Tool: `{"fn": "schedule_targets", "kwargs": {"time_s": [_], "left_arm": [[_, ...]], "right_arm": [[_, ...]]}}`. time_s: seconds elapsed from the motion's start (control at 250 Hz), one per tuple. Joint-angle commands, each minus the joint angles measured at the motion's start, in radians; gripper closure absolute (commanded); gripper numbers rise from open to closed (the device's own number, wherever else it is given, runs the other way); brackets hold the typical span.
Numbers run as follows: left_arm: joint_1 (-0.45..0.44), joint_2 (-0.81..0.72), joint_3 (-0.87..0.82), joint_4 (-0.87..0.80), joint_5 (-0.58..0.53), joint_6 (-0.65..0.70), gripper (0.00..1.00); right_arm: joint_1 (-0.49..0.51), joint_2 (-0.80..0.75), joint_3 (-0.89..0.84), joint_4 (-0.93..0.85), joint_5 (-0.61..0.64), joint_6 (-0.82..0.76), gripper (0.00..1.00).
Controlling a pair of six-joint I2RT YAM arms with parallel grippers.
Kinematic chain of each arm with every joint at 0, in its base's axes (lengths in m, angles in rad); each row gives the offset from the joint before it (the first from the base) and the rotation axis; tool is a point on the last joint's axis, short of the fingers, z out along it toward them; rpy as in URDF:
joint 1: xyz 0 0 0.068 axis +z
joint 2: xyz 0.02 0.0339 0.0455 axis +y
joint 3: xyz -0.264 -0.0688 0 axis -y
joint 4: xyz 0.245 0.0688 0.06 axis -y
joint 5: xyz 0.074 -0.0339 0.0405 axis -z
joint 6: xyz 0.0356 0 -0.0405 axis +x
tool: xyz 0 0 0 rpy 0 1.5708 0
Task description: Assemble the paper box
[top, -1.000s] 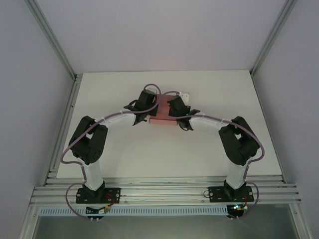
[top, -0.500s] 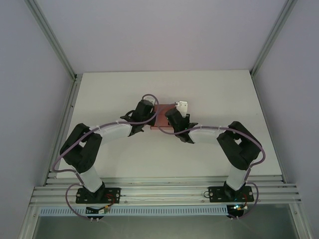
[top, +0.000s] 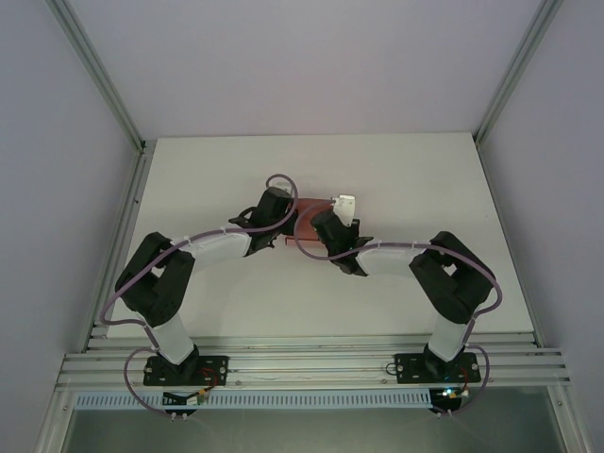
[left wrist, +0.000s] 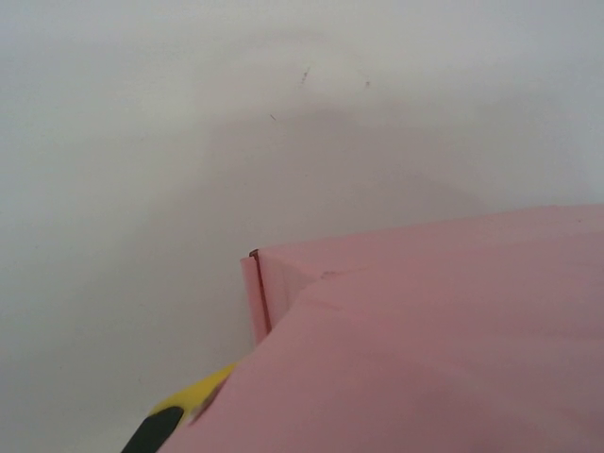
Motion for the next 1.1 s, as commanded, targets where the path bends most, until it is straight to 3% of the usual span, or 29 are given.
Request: {"fn": "schedule_targets", "kwargs": {"time_s": [0.0,0.24,0.351,0.611,0.675,0.767,0.839,1.054,1.094], "left_arm": [[-0.027,0.028,-0.006,-0.01,0.131,-0.032,0.95],[-0.031,-0.025,-0.191,0.023,0.102,0.009,0.94],[-0.031,-0.088,-0.285,0.072,0.137,0.004,0.88],[-0.031,-0.155,-0.287,0.014,0.135,-0.016,0.81],[-0.031,-0.177,-0.275,-0.038,0.067,-0.027,0.8],[-0.031,-0.211,-0.289,-0.095,-0.038,-0.05,0.6],[-0.03,-0.25,-0.31,-0.132,-0.06,-0.06,0.44],[-0.031,-0.474,-0.347,-0.256,-0.047,-0.136,0.2],[-0.03,-0.53,-0.349,-0.274,-0.044,-0.147,0.01]], "right_arm": [[0.033,0.043,0.002,-0.058,-0.095,0.02,1.0],[0.043,0.018,-0.073,-0.006,-0.073,-0.012,1.0],[0.045,-0.016,-0.125,0.016,-0.052,-0.035,1.0],[0.071,-0.021,-0.174,0.065,-0.029,-0.046,1.0],[0.076,-0.021,-0.178,0.062,-0.015,-0.048,1.0],[0.077,-0.022,-0.185,0.065,-0.012,-0.035,1.0],[0.08,-0.021,-0.189,0.07,-0.011,-0.034,1.0],[0.09,-0.022,-0.215,0.096,-0.001,-0.053,1.0],[0.091,-0.022,-0.222,0.106,0.003,-0.062,1.0]]}}
